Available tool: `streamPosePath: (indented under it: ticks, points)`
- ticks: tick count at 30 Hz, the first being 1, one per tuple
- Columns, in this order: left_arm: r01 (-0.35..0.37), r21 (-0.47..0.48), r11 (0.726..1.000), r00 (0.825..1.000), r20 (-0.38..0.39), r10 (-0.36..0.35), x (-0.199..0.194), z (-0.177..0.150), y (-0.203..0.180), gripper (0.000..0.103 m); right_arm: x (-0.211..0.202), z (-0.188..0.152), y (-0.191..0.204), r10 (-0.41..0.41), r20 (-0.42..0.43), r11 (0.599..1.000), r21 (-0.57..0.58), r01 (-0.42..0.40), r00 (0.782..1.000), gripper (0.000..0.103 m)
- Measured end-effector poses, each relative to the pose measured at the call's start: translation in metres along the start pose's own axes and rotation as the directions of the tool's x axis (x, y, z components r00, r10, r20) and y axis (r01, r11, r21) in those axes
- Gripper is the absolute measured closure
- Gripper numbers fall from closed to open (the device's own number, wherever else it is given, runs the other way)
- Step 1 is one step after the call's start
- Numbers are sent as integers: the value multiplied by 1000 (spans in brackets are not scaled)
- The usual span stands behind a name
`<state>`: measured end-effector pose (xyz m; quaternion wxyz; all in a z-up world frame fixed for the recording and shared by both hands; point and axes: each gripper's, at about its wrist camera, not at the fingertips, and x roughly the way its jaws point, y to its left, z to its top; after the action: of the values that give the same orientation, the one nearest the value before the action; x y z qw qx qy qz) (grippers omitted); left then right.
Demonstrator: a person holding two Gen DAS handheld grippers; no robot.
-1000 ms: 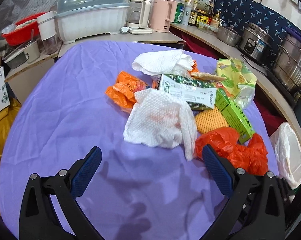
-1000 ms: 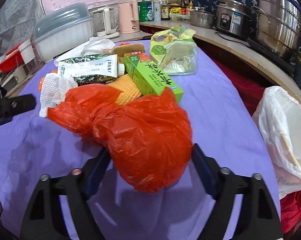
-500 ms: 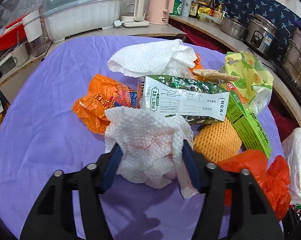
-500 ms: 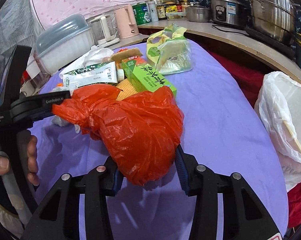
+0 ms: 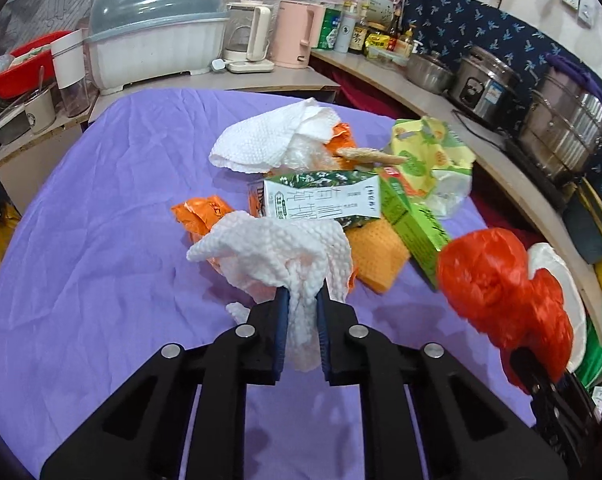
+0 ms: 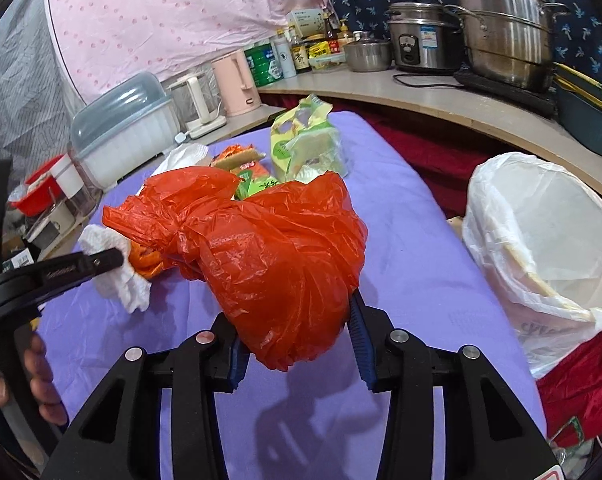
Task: Collect trash
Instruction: 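Carry the paper towel and red bag in both tools over the white trash bin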
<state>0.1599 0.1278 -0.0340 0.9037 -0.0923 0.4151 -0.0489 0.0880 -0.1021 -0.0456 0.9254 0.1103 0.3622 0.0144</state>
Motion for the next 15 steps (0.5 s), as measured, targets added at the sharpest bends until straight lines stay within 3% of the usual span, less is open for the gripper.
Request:
streamPosePath:
  ticks: [7,15]
  points:
    - [54,22,998,999,-4,-54,-31,-23,-8,89,-26,-5,-14,-16,28,1000,25,16,999,62]
    - [43,45,998,999,-32,-41,-42,-53,-4,89,-43,-21,-29,-33,23,998,45,32,999,62]
